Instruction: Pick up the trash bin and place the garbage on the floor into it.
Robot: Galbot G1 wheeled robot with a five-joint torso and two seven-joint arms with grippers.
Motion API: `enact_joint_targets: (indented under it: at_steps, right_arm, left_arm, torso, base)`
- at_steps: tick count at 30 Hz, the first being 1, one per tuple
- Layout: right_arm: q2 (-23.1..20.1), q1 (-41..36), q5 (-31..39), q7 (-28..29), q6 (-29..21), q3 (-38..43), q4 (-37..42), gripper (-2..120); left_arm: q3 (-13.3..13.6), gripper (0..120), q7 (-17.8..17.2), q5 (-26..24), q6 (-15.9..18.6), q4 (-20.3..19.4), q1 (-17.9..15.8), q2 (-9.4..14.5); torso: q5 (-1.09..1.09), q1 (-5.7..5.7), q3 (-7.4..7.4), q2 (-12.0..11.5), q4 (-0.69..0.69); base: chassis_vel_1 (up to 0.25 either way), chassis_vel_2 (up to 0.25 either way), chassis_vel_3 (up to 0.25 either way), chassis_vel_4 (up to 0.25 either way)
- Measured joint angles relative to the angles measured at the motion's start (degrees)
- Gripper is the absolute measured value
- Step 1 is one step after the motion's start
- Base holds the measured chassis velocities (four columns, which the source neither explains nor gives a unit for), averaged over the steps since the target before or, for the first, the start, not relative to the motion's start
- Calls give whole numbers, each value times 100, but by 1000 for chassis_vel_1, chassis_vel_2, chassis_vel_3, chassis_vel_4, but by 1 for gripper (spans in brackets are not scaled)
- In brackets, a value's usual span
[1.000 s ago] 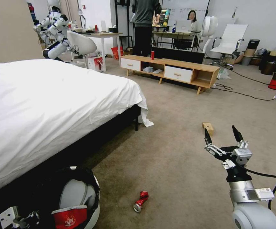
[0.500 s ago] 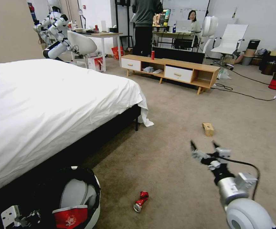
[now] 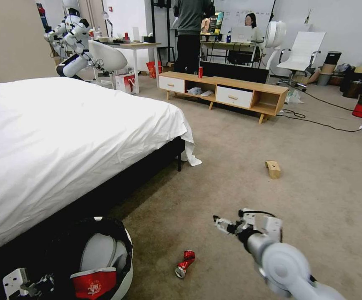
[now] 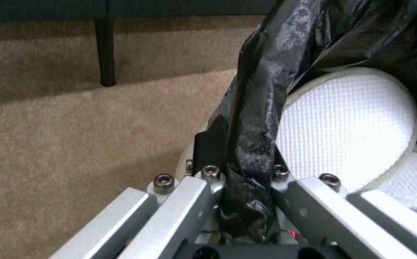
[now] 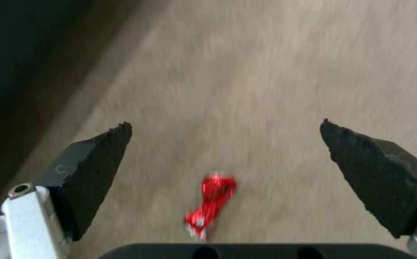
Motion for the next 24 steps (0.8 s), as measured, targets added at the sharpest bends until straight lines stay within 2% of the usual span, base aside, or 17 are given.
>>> enact_joint_targets:
  at_steps: [6, 8, 9, 11, 16, 18, 24]
  right_arm:
    - [341, 384, 463, 325, -168, -413, -587, 100]
    - [576, 483, 579, 433, -196, -566, -848, 100]
    - [576, 483, 579, 433, -196, -566, -848, 100]
    - [900, 573, 604, 473, -198, -737, -1247, 100]
    - [1253, 686, 598, 456, -201, -889, -1686, 100]
    - [1526, 779, 538, 396, -201, -984, -2074, 99]
    - [1907, 974, 347, 233, -139, -1101, -2749, 98]
  left_arm:
    - [12, 2, 7, 25, 0, 92, -27, 2]
    - [12, 2, 10, 27, -1, 140, -46, 9]
    - [12, 2, 10, 27, -1, 140, -46, 9]
    - [11, 2, 13, 33, 0, 210, -61, 22]
    - [7, 2, 19, 37, 0, 255, -72, 27]
    - [-3, 2, 21, 37, 0, 260, -67, 25]
    - [-19, 2, 27, 40, 0, 288, -50, 24]
  torso:
    - [-1, 0, 0, 0, -1]
    - [-1, 0, 0, 0, -1]
    - [-1, 0, 0, 0, -1]
    - [0, 0, 0, 0, -1]
    - [-1, 0, 0, 0, -1]
    - [-1, 0, 0, 0, 0]
    - [0, 0, 0, 0, 0]
  base:
    - [0, 0, 0, 0]
    - [0, 0, 0, 0]
    - [0, 0, 0, 0]
    - [0, 0, 0, 0]
    - [0, 0, 0, 0]
    - [0, 0, 0, 0]
    - [0, 0, 0, 0]
